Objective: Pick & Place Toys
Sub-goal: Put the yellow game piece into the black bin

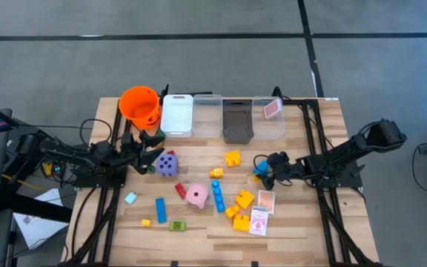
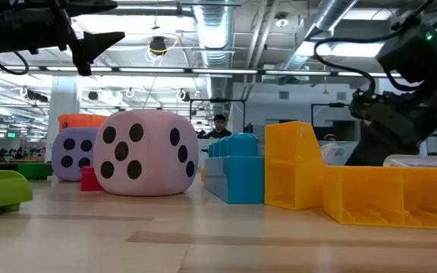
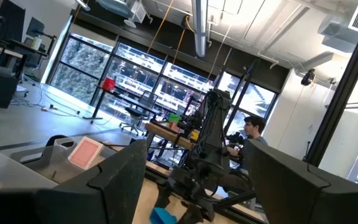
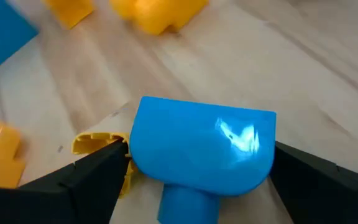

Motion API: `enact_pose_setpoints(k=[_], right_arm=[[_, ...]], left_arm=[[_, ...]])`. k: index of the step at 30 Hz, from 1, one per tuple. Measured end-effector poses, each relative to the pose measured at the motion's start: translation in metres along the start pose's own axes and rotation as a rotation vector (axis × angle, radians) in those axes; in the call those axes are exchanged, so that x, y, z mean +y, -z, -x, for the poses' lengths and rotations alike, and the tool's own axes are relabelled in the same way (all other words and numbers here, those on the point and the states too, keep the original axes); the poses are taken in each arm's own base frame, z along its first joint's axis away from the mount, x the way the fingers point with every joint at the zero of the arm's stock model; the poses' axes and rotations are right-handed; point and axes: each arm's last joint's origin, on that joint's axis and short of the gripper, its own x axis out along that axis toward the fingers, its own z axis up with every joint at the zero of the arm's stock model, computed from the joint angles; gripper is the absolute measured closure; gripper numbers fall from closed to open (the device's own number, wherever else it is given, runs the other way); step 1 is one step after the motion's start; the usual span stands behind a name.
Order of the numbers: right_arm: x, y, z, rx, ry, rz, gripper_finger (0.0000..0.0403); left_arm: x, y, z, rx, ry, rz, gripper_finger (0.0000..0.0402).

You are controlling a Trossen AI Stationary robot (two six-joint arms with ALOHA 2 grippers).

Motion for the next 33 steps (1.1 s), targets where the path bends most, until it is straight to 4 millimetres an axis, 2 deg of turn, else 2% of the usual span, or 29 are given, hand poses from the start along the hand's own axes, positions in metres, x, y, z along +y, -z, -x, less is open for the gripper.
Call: enact_pose_setpoints(k=[9,33], right_arm=[[-0.0073,-0.0058,-0.0036,-0.016,0.043,-0.071,0.0049],[-0.0066,-0.005,-0.0035,0.001,0.026,-0.024,0.0092]], left_arm=[[0.0,0.0,0.0,0.0,0.0,0.0,0.0137],[0.0,0.0,0.0,0.0,0.0,0.0,0.0137]])
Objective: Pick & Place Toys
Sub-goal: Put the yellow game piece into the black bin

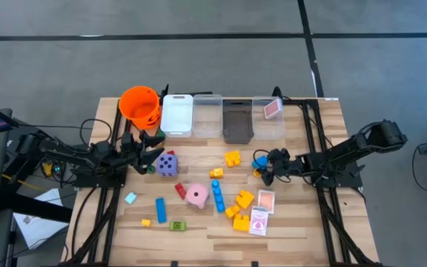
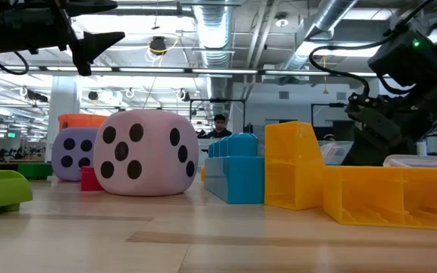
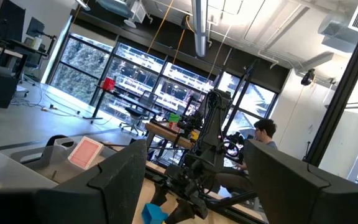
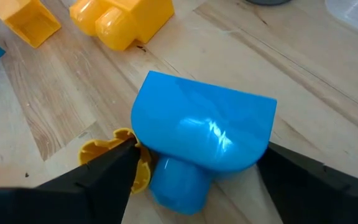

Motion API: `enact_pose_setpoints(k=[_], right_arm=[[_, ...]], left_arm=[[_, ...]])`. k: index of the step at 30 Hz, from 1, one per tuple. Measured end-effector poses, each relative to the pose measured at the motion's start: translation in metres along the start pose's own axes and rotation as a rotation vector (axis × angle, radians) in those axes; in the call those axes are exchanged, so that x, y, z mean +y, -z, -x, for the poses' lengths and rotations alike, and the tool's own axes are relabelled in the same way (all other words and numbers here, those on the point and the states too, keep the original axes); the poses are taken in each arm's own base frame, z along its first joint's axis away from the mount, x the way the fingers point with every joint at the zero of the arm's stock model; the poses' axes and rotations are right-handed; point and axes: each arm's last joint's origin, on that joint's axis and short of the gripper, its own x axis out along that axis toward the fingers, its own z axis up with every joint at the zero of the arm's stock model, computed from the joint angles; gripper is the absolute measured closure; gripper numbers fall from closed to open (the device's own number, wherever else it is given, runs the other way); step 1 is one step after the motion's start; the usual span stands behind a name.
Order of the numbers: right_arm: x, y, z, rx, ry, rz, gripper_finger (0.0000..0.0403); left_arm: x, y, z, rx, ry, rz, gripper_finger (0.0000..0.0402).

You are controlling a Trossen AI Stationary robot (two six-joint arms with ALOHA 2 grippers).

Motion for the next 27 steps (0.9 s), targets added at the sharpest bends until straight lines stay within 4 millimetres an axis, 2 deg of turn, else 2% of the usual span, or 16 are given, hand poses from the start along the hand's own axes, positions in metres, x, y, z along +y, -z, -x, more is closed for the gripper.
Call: enact_pose_setpoints(k=[11,15,19,27], right_arm=[[0.0006,0.0002,0.0,0.011,-0.015,-0.005,0.0127],[0.0005,0.0003,0.0,0.011,-0.014,-0.018,0.0155],[0.0011,0.0002,0.0,0.016,-0.025,-0.044,0.0216],[0.0053,-0.0014,0.0007,0.006,-0.075,-0.046,0.0377]], left_arm=[[0.0,0.0,0.0,0.0,0.0,0.0,0.0137],[0.0,0.0,0.0,0.0,0.0,0.0,0.0137],[0.0,0.0,0.0,0.0,0.0,0.0,0.0137],[0.0,0.0,0.0,0.0,0.0,0.0,0.0137]])
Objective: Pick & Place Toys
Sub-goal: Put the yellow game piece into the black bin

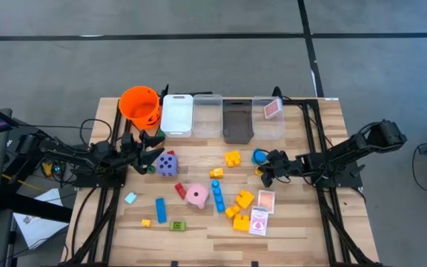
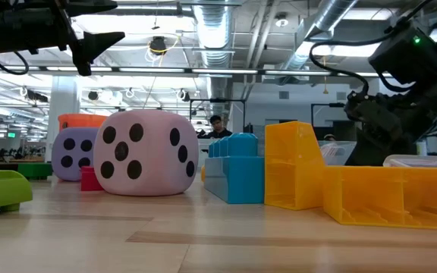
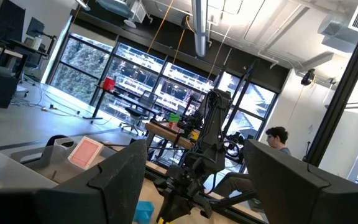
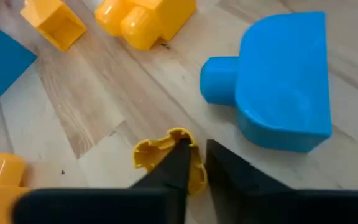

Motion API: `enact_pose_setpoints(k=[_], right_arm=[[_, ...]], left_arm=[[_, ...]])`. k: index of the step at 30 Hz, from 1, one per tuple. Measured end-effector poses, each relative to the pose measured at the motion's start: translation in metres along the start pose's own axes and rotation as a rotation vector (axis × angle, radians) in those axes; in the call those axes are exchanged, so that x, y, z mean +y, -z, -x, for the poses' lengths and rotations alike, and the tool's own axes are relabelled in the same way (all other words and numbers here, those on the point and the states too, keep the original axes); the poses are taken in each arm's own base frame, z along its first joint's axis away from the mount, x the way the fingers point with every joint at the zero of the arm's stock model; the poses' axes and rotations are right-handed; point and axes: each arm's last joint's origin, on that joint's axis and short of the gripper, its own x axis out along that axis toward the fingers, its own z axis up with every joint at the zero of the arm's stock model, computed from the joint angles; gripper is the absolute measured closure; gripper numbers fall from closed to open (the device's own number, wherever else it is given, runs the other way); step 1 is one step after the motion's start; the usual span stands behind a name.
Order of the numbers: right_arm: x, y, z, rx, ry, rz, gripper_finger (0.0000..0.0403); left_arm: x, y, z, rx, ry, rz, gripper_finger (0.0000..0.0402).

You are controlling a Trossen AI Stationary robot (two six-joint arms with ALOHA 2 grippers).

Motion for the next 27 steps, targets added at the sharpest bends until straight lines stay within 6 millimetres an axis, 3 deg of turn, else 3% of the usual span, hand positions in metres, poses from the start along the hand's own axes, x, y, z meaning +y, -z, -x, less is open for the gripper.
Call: enact_pose_setpoints(k=[9,13,22,27], right_arm=[[0.01,0.004,0.004,-0.015,-0.038,-0.022,0.0379],[0.027,-0.01,0.006,-0.084,-0.063,-0.029,0.0396],[0.068,-0.077,0.015,-0.284,-0.099,0.036,0.0398],[0.066,-0.124,0.019,-0.381,0.058,0.049,0.0395]], left_arm=[[0.0,0.0,0.0,0.0,0.0,0.0,0.0137],[0.0,0.0,0.0,0.0,0.0,0.0,0.0137],[0.0,0.0,0.0,0.0,0.0,0.0,0.0137],[0.0,0.0,0.0,0.0,0.0,0.0,0.0137]])
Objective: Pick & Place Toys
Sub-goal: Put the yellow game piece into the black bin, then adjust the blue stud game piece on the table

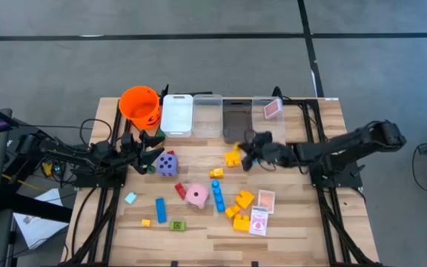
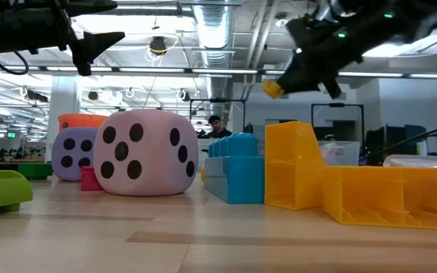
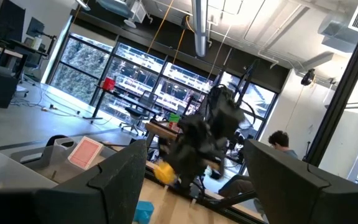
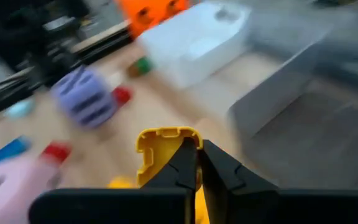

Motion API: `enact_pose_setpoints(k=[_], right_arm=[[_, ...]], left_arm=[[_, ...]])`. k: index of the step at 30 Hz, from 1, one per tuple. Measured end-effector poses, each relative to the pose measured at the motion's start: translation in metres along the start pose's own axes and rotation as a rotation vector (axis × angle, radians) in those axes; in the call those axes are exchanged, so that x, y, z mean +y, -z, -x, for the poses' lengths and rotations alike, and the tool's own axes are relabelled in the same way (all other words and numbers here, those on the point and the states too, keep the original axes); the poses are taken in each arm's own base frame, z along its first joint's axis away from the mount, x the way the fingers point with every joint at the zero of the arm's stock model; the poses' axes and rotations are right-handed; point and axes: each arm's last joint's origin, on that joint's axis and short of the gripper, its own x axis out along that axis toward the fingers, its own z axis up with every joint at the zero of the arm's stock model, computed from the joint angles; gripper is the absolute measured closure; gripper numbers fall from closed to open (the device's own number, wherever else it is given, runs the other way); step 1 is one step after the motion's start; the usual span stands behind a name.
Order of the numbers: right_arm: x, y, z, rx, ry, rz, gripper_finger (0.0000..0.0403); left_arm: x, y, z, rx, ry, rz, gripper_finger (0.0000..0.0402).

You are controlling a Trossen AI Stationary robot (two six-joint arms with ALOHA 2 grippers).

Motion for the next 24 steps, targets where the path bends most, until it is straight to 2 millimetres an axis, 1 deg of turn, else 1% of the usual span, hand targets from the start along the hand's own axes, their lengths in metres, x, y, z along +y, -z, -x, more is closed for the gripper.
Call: enact_pose_setpoints(k=[4,7,9,11,13,16,18,24], right_arm=[[-0.019,-0.026,-0.015,-0.031,0.105,0.006,0.0395],[-0.034,-0.041,-0.022,-0.061,0.155,0.011,0.0392],[-0.042,-0.045,-0.029,-0.055,0.16,-0.005,0.0391],[-0.05,-0.046,-0.033,-0.029,0.15,-0.015,0.039],[-0.053,-0.048,-0.038,-0.036,0.145,-0.037,0.0387],[-0.058,-0.045,-0.045,-0.026,0.159,-0.042,0.0371],[-0.058,-0.045,-0.051,-0.039,0.158,-0.05,0.0353],[-0.058,-0.035,-0.066,-0.027,0.164,-0.035,0.0281]], left_arm=[[0.0,0.0,0.0,0.0,0.0,0.0,0.0137],[0.0,0.0,0.0,0.0,0.0,0.0,0.0137],[0.0,0.0,0.0,0.0,0.0,0.0,0.0137],[0.0,0.0,0.0,0.0,0.0,0.0,0.0137],[0.0,0.0,0.0,0.0,0.0,0.0,0.0137],[0.0,0.0,0.0,0.0,0.0,0.0,0.0137],[0.0,0.0,0.0,0.0,0.0,0.0,0.0137],[0.0,0.002,0.0,0.015,-0.002,-0.002,0.0137]])
